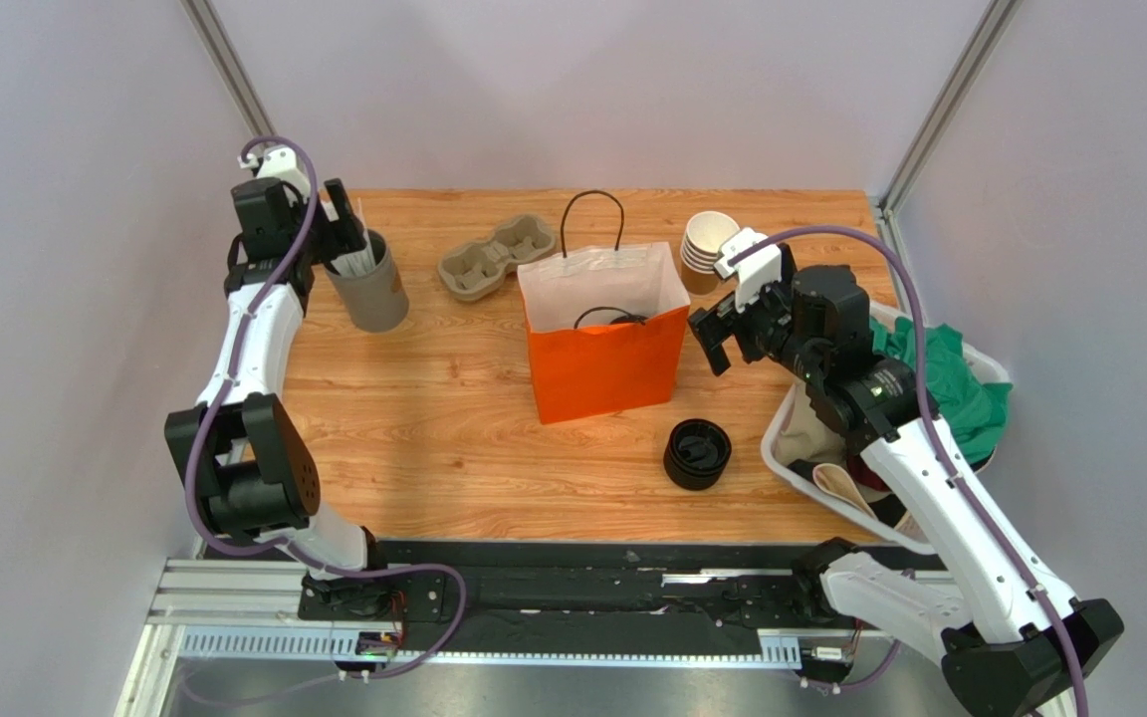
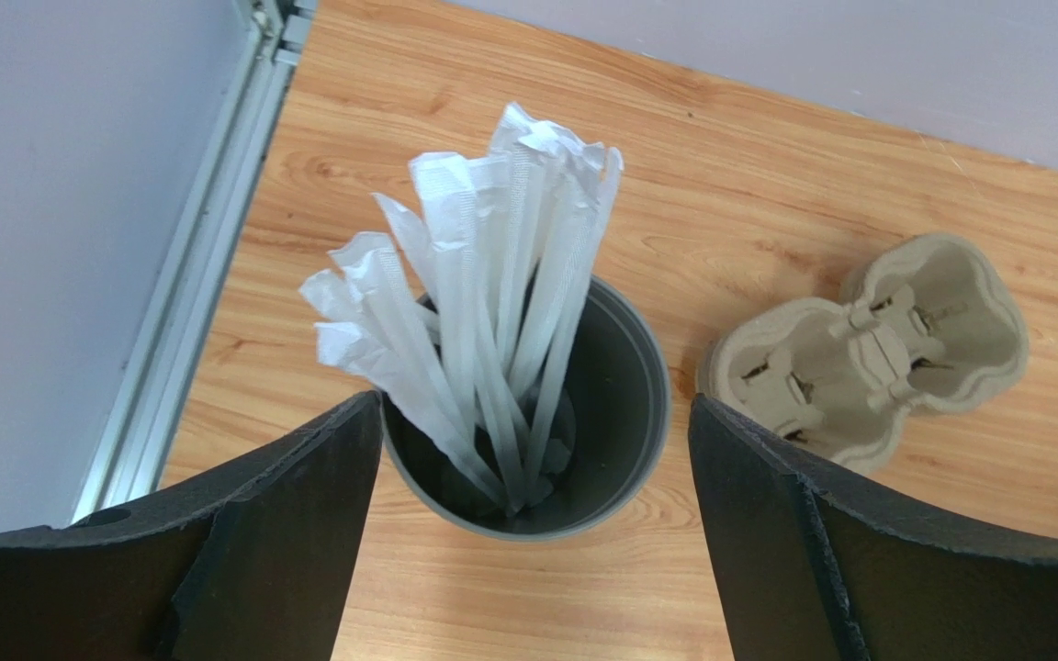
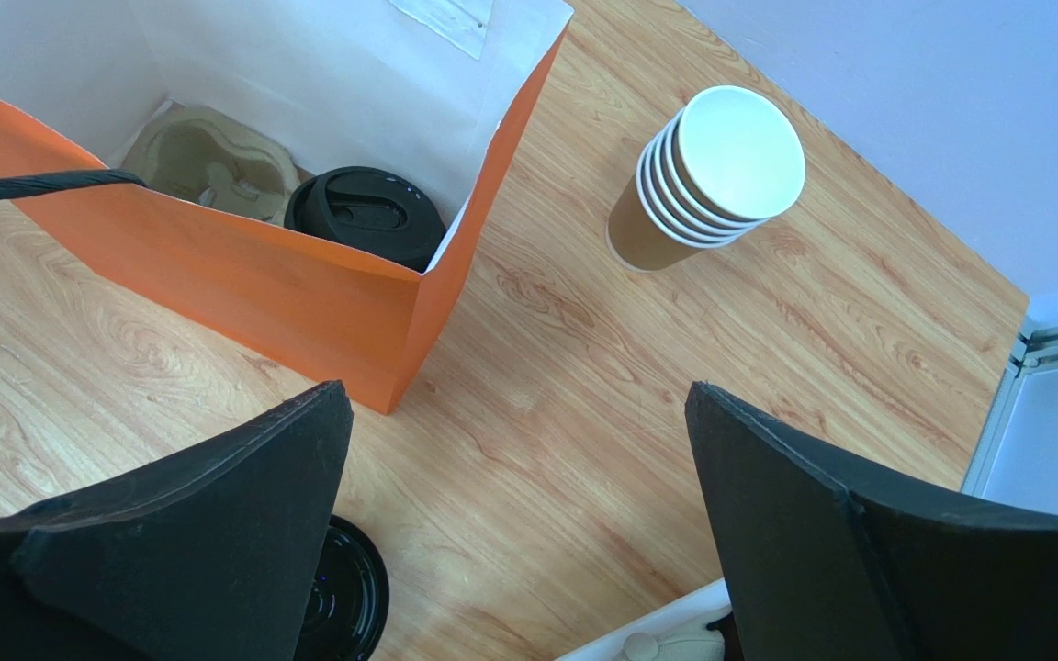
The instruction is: Pack the takeout coffee
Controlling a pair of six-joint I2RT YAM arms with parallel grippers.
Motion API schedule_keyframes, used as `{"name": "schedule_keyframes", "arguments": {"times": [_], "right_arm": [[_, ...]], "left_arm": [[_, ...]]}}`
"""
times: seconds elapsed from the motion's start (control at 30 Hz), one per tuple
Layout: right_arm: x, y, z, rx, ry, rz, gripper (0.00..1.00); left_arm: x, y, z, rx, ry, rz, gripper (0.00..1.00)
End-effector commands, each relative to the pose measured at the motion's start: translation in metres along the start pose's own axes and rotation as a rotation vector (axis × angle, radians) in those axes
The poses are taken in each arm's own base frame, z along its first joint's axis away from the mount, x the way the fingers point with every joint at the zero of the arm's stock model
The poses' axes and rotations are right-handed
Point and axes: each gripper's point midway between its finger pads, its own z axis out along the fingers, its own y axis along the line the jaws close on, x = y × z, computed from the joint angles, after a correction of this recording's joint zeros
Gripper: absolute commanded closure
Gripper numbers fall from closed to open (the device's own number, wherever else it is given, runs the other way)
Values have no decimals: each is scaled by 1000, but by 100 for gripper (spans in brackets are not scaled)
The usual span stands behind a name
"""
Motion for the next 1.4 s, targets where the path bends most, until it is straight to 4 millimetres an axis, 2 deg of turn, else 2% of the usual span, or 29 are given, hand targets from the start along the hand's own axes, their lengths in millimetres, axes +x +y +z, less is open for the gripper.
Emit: {"name": "schedule_keyframes", "arguments": {"times": [0.0,0.2,0.6,0.93,1.17,1.27,1.37], "right_arm": [[-14,-8,-2,38,-37,-18,1],[-14,-9,-1,43,-32,-17,1],[-11,-8,2,41,-18,-17,1],[-9,-7,4,35,-12,-15,1],[-8,-6,6,29,-6,-14,1],[-7,-6,7,29,-1,-11,1],[-7,-7,7,32,0,-10,1]], "left_arm": [[-34,10,-17,-71,-130,-18,11],[-25,21,-9,-121,-102,-35,14],[-10,28,8,-141,-54,-42,22],[-3,29,19,-135,-22,-48,41],[-2,29,21,-130,-18,-46,46],[-2,28,20,-129,-19,-45,55],[-2,28,20,-127,-21,-46,56]]}}
